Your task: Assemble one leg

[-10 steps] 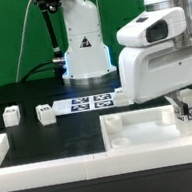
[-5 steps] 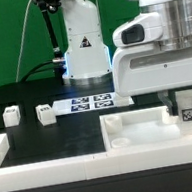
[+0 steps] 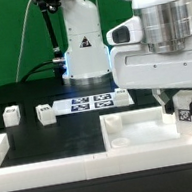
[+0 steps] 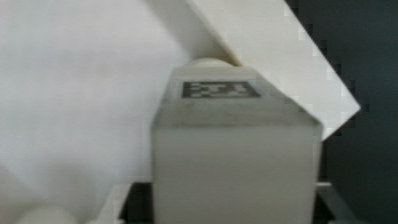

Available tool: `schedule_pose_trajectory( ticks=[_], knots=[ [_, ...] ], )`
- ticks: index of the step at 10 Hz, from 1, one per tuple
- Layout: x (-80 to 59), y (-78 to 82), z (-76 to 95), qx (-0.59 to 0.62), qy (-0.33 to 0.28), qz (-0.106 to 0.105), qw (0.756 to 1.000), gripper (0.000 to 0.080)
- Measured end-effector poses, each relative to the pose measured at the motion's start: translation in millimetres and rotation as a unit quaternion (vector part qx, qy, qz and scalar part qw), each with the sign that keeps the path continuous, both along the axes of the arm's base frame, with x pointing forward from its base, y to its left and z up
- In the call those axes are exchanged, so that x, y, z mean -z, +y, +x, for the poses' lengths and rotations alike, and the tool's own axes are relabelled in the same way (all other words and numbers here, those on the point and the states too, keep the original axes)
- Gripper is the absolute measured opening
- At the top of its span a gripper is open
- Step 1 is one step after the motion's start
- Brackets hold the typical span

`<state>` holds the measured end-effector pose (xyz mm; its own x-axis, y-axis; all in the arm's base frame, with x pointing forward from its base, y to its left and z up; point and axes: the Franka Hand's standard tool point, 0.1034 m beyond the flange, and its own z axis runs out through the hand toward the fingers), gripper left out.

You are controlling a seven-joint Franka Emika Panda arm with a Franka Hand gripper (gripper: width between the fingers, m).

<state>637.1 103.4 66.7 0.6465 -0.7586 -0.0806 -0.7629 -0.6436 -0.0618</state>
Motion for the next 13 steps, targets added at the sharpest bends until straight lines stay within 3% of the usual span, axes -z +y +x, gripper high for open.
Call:
schedule_pose_trajectory(
  ticks=[3,6,7,8,9,10,13],
  knots=[
    [0.1,-0.5,-2.9,0.123,0.016,-0.006,0.992,0.0291],
    [0.1,-0.1,-3.8,0.142,0.023,-0.003,0.990,0.0291],
    [0.1,0.0,-3.8,0.122,0.021,-0.002,0.992,0.0474],
    [-0.4,0.2,-3.4,0.099,0.018,-0.002,0.995,0.0589],
    [-1.6,2.1,-3.3,0.051,0.012,-0.001,0.999,0.0589],
    [-3.1,6.1,-3.8,-0.020,0.004,-0.001,1.000,0.0637],
    [-3.6,15.3,-5.1,-0.231,-0.016,-0.006,0.973,0.0648]
  ],
)
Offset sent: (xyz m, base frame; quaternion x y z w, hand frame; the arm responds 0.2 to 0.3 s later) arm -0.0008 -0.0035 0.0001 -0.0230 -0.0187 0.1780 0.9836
